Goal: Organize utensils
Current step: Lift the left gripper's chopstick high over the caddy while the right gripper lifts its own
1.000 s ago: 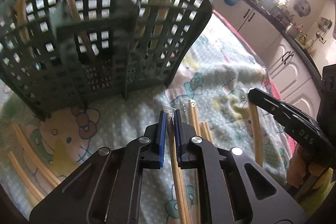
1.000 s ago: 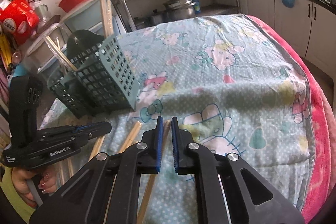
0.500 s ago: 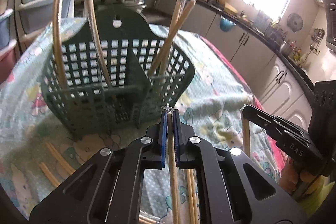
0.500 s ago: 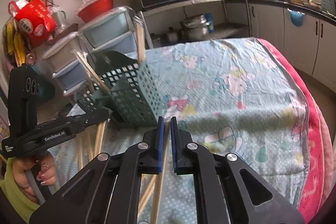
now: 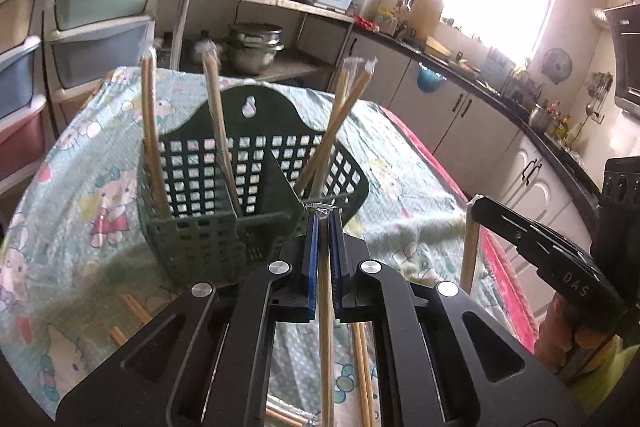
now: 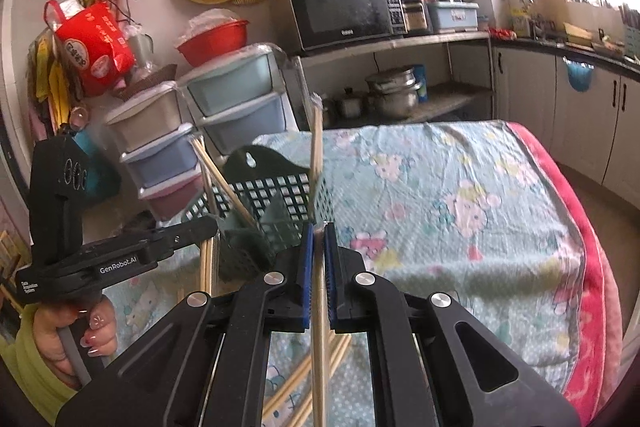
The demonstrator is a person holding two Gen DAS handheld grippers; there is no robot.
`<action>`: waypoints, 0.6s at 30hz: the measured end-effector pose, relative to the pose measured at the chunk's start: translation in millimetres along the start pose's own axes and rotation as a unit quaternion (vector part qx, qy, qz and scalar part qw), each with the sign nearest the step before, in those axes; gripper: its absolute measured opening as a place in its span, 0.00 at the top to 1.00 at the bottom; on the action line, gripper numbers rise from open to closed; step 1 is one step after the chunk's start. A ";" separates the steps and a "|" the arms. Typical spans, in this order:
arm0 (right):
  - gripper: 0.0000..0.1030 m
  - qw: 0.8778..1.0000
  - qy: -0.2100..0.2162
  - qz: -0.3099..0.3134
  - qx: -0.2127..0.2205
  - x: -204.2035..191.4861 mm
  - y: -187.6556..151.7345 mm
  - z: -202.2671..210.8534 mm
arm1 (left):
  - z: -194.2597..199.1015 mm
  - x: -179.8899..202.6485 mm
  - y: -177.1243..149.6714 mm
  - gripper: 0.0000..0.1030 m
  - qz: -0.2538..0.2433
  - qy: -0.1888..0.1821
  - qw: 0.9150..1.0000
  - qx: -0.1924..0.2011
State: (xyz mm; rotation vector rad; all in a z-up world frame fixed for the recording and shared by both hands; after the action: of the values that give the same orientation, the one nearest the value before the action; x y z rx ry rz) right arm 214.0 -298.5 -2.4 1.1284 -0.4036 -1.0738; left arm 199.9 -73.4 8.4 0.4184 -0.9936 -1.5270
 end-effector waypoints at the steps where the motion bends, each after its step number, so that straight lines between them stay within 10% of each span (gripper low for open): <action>1: 0.94 1.000 0.002 0.003 0.005 -2.7 3.6 1.5 | 1.1 -1.8 2.2 0.97 0.000 0.000 1.000 0.002; 18: 0.94 0.996 0.022 0.047 0.072 -40.7 57.2 15.8 | 36.2 12.3 53.6 0.97 -0.022 -0.005 0.997 0.077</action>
State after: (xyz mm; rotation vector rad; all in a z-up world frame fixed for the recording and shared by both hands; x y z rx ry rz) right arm 210.8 -270.7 63.9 1.2464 -0.5014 -0.9471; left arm 203.7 -68.4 73.9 0.5438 -1.1210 -1.4982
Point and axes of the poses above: each gripper's, at about its wrist camera, not at the fingertips, and z roughly against the way its jaws point, x to its right, y to its top, the point moved 7 cm from there along -z, roughly the way its jaws point, and after that the axes turned 3 degrees about y, right-handed, at the moved point
